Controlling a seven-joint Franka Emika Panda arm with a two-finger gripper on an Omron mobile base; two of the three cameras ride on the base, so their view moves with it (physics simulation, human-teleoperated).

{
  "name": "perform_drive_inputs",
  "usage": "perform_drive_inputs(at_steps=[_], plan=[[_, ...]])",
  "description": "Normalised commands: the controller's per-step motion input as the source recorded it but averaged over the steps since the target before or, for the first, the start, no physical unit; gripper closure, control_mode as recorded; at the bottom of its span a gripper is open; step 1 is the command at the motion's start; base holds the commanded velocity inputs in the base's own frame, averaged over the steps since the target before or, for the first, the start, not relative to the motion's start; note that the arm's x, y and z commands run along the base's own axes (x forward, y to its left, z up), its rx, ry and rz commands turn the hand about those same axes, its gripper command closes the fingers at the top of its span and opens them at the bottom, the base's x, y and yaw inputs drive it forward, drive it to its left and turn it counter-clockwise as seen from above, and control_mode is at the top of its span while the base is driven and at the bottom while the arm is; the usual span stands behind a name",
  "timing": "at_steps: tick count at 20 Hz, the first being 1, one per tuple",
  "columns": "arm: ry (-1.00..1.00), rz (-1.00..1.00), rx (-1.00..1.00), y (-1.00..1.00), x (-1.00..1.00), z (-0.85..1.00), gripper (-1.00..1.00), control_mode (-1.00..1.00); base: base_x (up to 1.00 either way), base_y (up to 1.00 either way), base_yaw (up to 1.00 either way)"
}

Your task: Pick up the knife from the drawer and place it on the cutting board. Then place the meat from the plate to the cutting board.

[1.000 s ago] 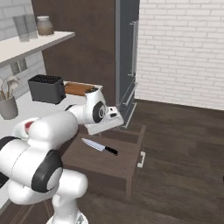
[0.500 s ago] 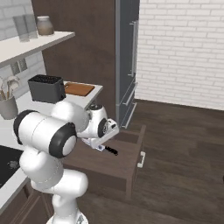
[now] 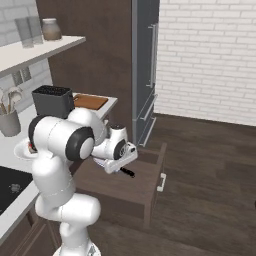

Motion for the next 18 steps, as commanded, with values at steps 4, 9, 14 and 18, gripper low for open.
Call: perform_drive_inputs(at_steps=[4, 9, 14, 18], plan=[[0.00, 0.00, 0.14, 0.00, 0.30, -0.26, -1.00, -1.00, 0.00, 0.00, 0.00], [0.00, -0.03, 0.03, -0.05, 0.43, -0.13, -1.00, -1.00, 0.00, 0.00, 0.00], [0.01, -0.07, 0.00, -0.07, 0.30, -0.08, -1.00, -1.00, 0.00, 0.00, 0.00], [0.08, -0.01, -0.03, 0.01, 0.03, -0.15, -1.00, -1.00, 0.00, 0.00, 0.00]])
